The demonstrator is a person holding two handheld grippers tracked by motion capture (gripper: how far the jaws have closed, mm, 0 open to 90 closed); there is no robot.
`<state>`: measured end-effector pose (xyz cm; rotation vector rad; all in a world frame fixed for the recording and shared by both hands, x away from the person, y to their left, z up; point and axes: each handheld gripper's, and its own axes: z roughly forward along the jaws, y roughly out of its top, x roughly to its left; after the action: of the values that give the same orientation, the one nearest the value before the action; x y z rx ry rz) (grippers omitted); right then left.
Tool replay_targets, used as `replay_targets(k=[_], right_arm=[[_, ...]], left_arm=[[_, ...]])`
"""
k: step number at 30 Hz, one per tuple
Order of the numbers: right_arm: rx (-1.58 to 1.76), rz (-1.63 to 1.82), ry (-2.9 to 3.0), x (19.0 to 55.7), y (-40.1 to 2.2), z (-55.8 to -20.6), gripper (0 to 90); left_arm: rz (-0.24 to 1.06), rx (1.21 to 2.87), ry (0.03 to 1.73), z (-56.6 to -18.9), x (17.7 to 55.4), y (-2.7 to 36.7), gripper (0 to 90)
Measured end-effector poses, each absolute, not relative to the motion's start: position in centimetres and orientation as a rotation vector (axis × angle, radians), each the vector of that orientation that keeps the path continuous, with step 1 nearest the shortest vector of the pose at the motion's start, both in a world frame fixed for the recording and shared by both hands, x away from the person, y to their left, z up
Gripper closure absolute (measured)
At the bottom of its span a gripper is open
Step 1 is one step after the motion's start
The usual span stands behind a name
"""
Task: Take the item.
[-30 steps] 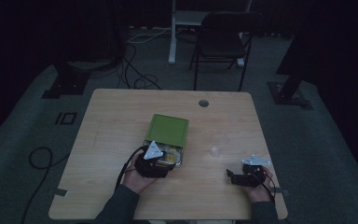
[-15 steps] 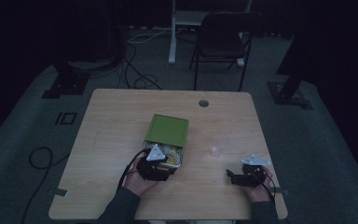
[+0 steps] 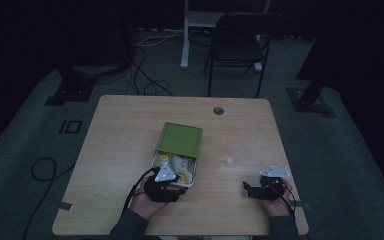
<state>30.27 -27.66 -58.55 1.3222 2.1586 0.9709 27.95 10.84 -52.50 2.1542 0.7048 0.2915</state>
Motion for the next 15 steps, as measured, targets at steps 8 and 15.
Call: replay_targets(k=[8, 15], right_arm=[[1.322, 0.971, 2.159, 30.3, -27.7, -58.6, 13.4], [1.322, 0.971, 2.159, 30.3, -27.7, -58.6, 13.4]], left_arm=[[0.399, 2.141, 0.713, -51.2, 29.4, 9.7, 51.1], [0.374, 2.171, 0.748, -52.2, 30.9, 9.5, 45.1]])
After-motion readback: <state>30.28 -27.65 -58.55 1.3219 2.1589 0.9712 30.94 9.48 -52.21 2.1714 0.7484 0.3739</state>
